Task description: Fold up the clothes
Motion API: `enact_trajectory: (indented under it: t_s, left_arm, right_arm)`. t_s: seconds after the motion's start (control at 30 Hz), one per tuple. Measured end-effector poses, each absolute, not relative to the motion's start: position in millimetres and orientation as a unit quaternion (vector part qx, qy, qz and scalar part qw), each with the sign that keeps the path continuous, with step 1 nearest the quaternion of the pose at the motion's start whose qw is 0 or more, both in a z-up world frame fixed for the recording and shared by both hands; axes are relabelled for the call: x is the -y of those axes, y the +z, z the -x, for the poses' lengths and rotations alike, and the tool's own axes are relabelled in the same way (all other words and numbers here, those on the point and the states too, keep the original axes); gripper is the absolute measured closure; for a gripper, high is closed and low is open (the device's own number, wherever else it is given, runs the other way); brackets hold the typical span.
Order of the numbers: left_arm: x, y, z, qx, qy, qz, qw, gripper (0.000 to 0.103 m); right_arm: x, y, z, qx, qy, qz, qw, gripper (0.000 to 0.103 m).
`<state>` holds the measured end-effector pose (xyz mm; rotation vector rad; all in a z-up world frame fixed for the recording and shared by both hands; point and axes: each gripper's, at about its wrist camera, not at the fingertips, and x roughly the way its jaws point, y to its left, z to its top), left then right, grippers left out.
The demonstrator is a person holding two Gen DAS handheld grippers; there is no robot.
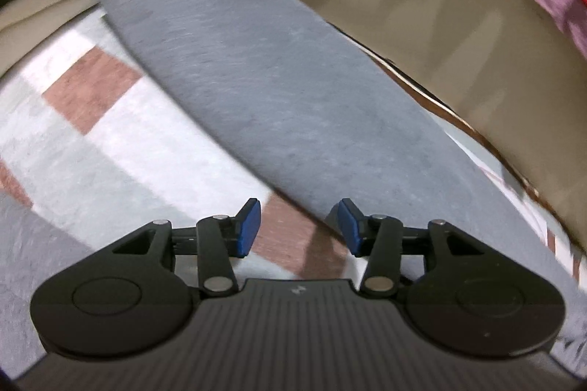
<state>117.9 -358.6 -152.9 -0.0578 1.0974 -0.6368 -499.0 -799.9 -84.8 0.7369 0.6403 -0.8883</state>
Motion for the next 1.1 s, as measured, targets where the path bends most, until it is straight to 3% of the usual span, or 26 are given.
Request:
enact_trajectory:
  t_s: [0.13, 0.3, 0.5, 0.67, 0.87, 0.93, 1.1]
  left_arm:
    - [346.7, -158.8, -130.4, -0.534, -0.285, 0.080, 0.792, 0.056]
    - [355.1, -164.2, -122.7, -0.548, -0.297, 0.097, 0.776, 0.056]
    - [362.5, -155.1, -104.9, -0.534, -0.326, 0.047, 0.778, 0.056]
    - [359.3, -158.4, -98.6, -0.533, -0.333, 0.022, 0.778, 0.056]
    - [360.6, -162.5, -91.1, -0.539, -0.348, 0.020, 0.766, 0.056]
    - [361.4, -161.6, -85.4, -0.541, -0.356, 0.021, 0.762, 0.056]
    - [366.4, -157.0, -67.2, -0.542, -0.375, 0.018, 0.752, 0.056]
  right_arm:
    - [818.7, -39.7, 492.9, -0.243, -0.312, -0.439, 0.807, 0.057]
    - [818.1, -8.3, 458.5, -0.288, -0.290, -0.359, 0.839, 0.057]
    - [833.4, -77.2, 490.4, -0.378, -0.431, -0.294, 0.765, 0.065]
    - [802.9, -108.1, 551.0, -0.380, -0.471, -0.269, 0.750, 0.052]
    - [758.5, -142.6, 623.5, -0.332, -0.362, -0.435, 0.755, 0.046]
    - [741.4, -155.8, 633.8, -0.348, -0.350, -0.449, 0.744, 0.046]
    - [711.3, -176.0, 639.3, -0.357, -0.345, -0.470, 0.730, 0.034]
